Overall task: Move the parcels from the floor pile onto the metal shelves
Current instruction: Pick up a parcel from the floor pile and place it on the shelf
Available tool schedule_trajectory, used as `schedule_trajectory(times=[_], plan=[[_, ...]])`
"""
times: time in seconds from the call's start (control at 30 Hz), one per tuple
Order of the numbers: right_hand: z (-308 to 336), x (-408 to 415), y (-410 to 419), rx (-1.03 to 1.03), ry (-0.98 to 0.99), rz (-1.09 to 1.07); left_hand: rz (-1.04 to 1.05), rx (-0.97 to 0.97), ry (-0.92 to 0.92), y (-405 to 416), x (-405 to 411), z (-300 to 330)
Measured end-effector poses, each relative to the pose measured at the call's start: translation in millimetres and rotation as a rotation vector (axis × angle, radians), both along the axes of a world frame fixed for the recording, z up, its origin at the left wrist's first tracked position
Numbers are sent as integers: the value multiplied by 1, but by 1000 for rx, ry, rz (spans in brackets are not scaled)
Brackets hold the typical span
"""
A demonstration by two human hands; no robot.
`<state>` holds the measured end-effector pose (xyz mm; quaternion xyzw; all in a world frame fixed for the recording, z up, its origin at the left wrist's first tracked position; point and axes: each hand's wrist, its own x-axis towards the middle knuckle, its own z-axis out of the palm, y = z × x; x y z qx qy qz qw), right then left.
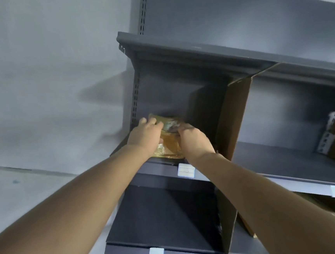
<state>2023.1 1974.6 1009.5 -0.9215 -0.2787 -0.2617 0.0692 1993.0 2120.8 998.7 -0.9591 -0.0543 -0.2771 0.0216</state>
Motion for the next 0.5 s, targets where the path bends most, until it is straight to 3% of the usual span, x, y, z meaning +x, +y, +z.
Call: schedule_trajectory(times=[0.17, 0.27, 0.4, 0.5], plan=[[2, -3, -2, -42, 81, -12, 90, 80, -2, -5, 0, -1], [1, -6, -7, -74, 125, 3, 119, 118, -92, -11, -6, -2], [-11, -25, -20, 33, -37, 75, 28, 153, -260, -19, -23, -17], [-34, -47, -34, 6, -130, 160, 6, 29, -437, -27, -46, -46]])
